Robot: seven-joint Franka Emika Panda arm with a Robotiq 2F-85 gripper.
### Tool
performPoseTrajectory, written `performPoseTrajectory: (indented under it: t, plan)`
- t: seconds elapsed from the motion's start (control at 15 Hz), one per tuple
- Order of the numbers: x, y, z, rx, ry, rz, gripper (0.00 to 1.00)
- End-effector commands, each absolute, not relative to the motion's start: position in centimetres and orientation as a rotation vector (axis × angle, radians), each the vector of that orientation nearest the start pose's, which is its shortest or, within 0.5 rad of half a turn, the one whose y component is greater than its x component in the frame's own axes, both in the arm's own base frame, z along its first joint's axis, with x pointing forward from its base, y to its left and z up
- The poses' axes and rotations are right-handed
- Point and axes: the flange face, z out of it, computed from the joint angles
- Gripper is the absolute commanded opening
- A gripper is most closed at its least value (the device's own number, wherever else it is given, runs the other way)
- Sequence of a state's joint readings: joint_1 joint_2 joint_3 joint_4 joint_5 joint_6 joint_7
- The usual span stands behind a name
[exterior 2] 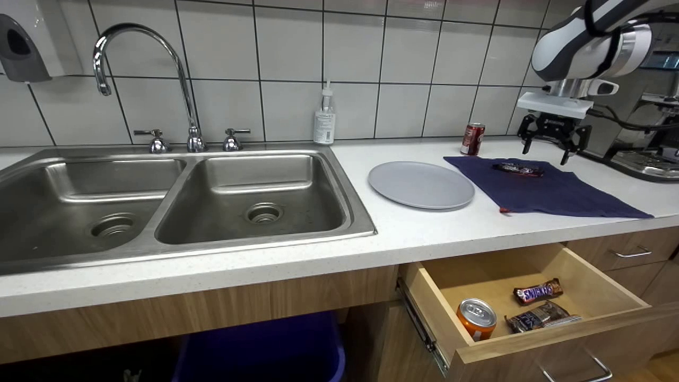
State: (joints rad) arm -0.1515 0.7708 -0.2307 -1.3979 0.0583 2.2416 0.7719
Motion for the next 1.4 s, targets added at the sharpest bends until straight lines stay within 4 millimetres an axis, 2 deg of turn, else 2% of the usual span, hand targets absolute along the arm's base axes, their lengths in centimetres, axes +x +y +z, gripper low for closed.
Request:
performPoseTrajectory:
  t: [0.0, 0.67, 1.33]
  plan:
    - [71.8, -24.8, 25.9, -2.732, 1.693, -0.128, 1.0]
    - [74.6, -25.3, 23.4, -2.643, 1.772, -0.115, 1.0]
    - [76.0, -25.8, 22.3, -2.596, 1.818, -0.116, 1.0]
